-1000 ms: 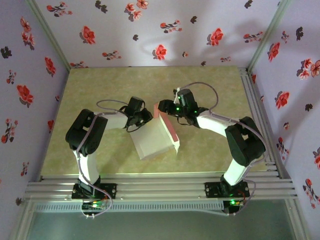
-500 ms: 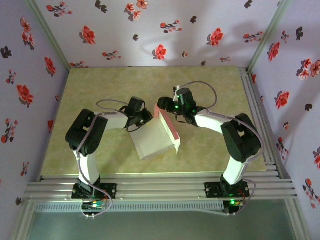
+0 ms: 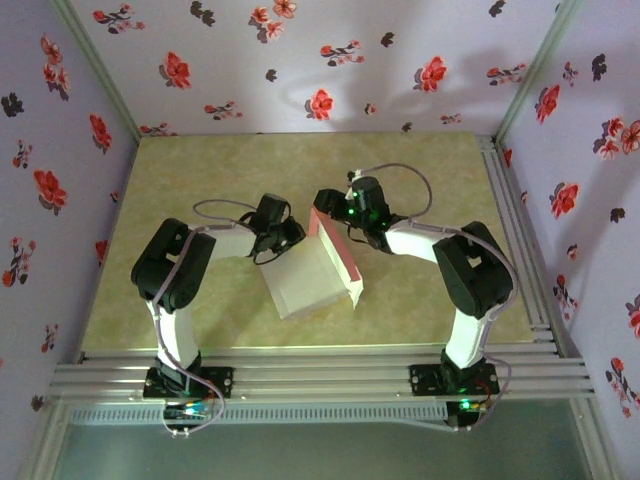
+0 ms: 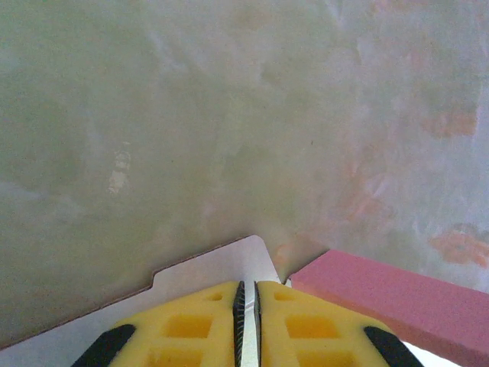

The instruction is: Fold the paper box

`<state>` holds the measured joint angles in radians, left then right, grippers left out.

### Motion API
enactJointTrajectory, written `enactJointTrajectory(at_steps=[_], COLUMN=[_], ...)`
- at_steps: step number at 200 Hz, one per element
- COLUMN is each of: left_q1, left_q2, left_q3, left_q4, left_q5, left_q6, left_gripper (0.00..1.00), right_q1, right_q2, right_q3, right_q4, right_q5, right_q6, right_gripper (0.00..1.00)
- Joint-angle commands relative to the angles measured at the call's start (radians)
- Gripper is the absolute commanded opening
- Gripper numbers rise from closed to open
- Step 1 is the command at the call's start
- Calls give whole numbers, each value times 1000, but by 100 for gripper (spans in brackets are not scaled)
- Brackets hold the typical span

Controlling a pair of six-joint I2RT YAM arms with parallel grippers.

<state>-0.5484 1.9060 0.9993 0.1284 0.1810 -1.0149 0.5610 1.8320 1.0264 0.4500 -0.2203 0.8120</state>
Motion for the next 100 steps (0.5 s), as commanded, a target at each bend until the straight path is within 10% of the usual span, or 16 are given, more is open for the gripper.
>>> enactJointTrajectory(at_steps=[1,100], left_q1=[-13,-13], left_q2=[32,24], left_q3=[-37,-33], left_q4=[-90,-60], left_q5=[-41,-35], left_q6=[8,-9], left_gripper=[15,15], right_q1=[8,72], right_q2=[21,15], right_q3=[20,-24], right_q4=[36,67], right_q5=[40,110], right_q6=[12,20], right_gripper=[53,47])
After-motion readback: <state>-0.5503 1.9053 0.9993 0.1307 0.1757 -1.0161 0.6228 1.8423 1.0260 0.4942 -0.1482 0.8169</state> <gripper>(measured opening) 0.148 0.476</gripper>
